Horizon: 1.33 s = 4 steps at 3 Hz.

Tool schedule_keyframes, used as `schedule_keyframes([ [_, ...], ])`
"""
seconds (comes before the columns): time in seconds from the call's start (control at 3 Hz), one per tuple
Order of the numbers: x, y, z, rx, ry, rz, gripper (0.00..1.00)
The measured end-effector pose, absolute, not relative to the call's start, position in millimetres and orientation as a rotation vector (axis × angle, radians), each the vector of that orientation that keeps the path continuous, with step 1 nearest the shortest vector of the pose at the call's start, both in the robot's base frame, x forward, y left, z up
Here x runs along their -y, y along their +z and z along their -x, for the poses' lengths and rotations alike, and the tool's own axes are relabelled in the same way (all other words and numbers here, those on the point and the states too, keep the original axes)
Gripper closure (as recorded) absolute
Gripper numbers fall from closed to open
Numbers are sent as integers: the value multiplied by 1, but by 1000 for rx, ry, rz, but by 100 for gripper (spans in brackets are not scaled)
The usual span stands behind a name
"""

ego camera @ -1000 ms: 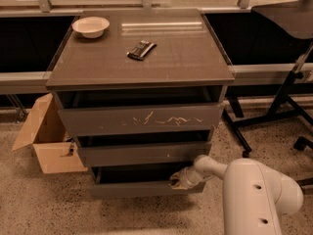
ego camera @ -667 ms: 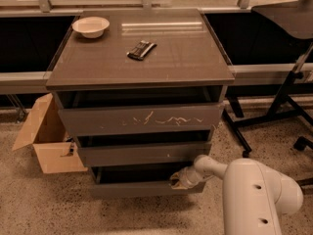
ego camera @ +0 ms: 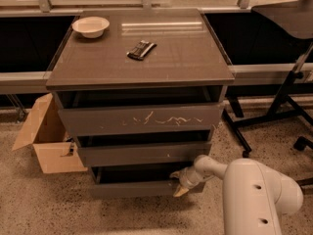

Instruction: Open bottom drawer

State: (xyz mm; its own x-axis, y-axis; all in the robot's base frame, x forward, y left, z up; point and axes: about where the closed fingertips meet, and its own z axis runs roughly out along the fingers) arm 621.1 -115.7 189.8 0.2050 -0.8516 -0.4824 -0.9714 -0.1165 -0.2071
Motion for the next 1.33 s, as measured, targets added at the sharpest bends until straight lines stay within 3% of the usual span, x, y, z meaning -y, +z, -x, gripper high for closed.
schedule_keyframes([
  [0.33, 115, 189, -620, -1687, 344, 2016, 0],
  [0.67, 112, 186, -615, -1680, 370, 2025, 0],
  [1.0, 103, 187, -594, -1666, 426, 2049, 2],
  [1.33, 99, 189, -579, -1651, 461, 2058, 19],
])
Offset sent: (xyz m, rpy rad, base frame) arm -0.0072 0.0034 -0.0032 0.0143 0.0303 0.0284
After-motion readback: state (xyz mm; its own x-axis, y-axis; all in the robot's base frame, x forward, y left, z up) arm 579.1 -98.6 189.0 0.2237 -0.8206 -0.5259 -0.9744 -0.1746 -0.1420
